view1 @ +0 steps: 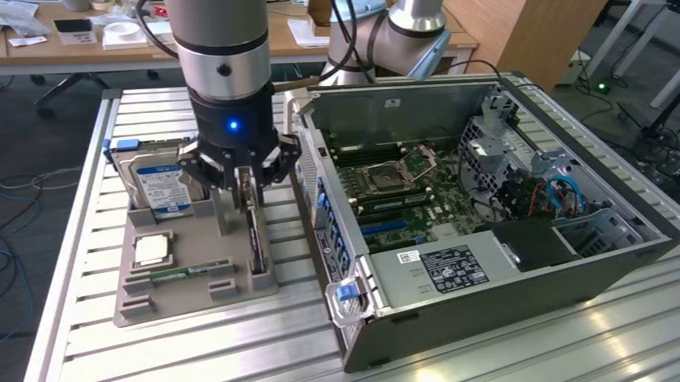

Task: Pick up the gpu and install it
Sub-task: 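Pick up the gpu and move the gpu toward the slot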

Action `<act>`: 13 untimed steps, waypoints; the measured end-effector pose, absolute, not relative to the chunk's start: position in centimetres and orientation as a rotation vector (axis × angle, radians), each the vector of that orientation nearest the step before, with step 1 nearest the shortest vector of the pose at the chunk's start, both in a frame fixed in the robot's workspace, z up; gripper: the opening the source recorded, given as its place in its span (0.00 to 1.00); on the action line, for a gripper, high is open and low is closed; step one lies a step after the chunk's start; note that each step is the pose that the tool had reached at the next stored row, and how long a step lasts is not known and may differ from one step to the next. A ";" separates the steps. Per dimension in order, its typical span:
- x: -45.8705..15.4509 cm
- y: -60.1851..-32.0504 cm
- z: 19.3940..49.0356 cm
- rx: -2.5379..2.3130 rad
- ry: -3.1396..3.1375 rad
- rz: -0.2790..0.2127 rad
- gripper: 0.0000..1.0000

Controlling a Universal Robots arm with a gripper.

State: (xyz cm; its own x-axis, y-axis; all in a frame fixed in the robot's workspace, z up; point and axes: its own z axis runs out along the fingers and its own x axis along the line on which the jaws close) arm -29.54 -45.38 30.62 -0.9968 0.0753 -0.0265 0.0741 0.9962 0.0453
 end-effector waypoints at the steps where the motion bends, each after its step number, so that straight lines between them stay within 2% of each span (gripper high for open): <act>1: -29.5 -45.4 30.4 0.116 3.111 0.069 0.36; 13: -29.3 -45.1 28.2 0.116 3.111 0.069 0.36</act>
